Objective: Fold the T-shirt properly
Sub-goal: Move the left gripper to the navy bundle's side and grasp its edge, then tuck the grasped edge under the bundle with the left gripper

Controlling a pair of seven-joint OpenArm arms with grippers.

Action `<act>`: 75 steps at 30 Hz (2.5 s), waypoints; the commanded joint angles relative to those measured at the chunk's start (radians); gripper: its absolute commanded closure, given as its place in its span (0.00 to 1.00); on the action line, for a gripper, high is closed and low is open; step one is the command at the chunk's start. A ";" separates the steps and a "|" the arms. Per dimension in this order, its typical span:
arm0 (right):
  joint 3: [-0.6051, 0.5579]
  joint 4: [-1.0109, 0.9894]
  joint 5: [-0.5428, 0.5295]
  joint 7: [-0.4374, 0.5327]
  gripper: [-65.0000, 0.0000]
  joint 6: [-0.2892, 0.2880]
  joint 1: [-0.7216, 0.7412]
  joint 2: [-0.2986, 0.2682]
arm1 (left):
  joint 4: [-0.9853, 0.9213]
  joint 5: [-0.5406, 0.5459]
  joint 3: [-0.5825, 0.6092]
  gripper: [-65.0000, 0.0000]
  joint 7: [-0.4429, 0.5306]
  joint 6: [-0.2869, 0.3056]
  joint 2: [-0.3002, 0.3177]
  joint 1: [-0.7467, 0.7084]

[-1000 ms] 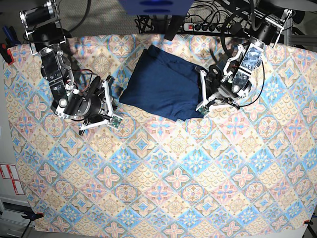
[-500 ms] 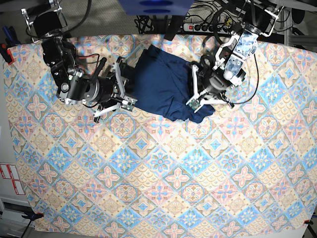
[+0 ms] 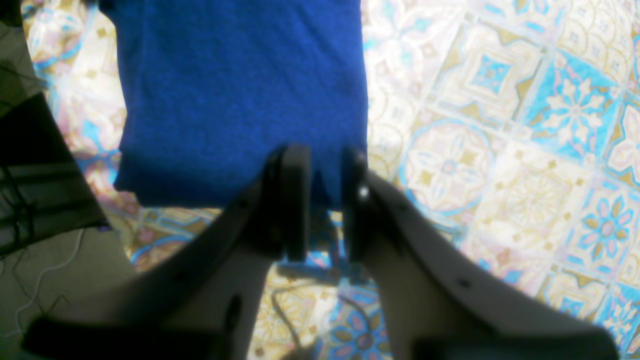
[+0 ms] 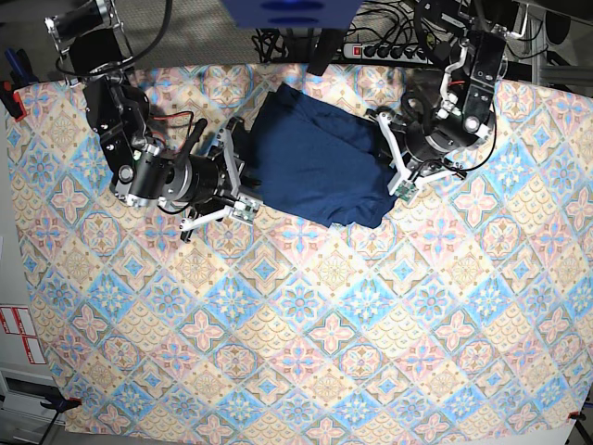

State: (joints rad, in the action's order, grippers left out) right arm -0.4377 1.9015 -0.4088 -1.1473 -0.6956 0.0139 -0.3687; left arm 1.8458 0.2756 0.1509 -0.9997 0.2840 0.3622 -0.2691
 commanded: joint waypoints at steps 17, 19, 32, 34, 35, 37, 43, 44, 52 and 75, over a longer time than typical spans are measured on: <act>0.007 0.016 -0.009 0.017 0.83 -0.003 0.016 -0.011 | -0.257 0.500 -0.603 0.41 -0.106 -0.002 -0.223 -0.006; 0.007 0.016 -0.009 0.017 0.83 -0.003 0.016 -0.011 | -0.314 0.529 -0.603 0.41 -0.106 -0.002 -0.223 0.011; 0.007 0.016 -0.009 0.017 0.83 -0.003 0.016 -0.011 | -0.375 0.660 -0.583 0.41 -0.112 -0.001 -0.253 0.083; 0.007 0.016 -0.009 0.019 0.83 -0.003 0.016 -0.011 | -0.375 0.661 -0.544 0.41 -0.109 -0.001 -0.253 0.087; 0.007 0.016 -0.009 0.019 0.83 -0.003 0.016 -0.011 | -0.375 0.661 -0.524 0.41 -0.104 -0.001 -0.253 0.089; 0.007 0.016 -0.011 0.019 0.83 -0.003 0.016 -0.011 | -0.377 0.658 -0.508 0.41 -0.104 -0.001 -0.256 0.090; 0.007 0.016 -0.011 0.019 0.83 -0.003 0.016 -0.011 | -0.421 0.652 -0.508 0.41 -0.103 -0.001 -0.291 0.112; 0.007 0.016 -0.011 0.019 0.83 -0.003 0.016 -0.011 | -0.446 0.652 -0.509 0.41 -0.103 -0.001 -0.292 0.121; 0.009 0.016 -0.014 0.019 0.83 -0.003 0.016 -0.011 | -0.545 0.655 -0.506 0.43 -0.103 -0.001 -0.294 0.164; 0.047 0.016 -0.015 0.019 0.83 -0.003 0.013 -0.011 | -0.278 0.667 -0.357 0.97 -0.112 0.076 -0.308 0.001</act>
State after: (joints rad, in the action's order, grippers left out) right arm -0.3958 1.9018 -0.4164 -1.1458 -0.6960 0.0124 -0.3714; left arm 1.5524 0.9237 -0.2062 -1.1072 0.3496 0.0528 -0.2638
